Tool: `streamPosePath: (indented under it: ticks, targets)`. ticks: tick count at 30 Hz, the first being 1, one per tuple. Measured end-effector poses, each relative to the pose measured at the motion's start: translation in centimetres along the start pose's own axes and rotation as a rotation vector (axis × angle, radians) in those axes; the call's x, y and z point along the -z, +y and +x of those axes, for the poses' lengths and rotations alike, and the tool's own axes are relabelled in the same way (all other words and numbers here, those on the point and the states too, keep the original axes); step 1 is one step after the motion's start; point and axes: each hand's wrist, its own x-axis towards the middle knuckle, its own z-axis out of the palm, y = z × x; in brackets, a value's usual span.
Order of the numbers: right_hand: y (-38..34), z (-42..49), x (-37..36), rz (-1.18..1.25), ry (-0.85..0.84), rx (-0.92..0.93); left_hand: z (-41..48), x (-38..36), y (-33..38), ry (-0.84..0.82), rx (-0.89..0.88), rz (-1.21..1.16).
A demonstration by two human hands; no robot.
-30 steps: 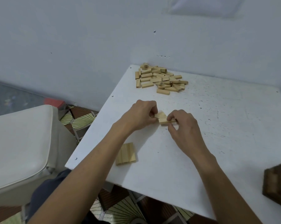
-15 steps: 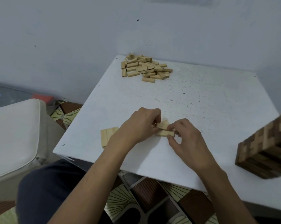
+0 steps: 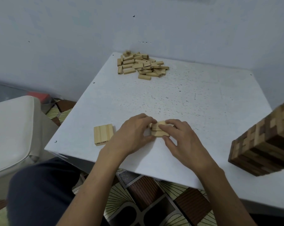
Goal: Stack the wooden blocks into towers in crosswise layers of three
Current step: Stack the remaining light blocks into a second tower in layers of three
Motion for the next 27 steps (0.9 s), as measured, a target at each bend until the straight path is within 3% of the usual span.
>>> streamPosePath:
  ticks: [13,20,27]
  targets:
    - [-0.22,-0.18,-0.46,-0.035,0.036,0.101,-0.03,-0.7,-0.41,0.038,-0.026,-0.018]
    - [-0.62,-0.19,-0.76,-0.059,0.056,0.127,-0.07,-0.93,-0.67,-0.021,-0.063,0.045]
    - [-0.54,-0.2,-0.43,-0.124,0.076,0.061,-0.64,-0.79,-0.8,0.053,-0.011,0.165]
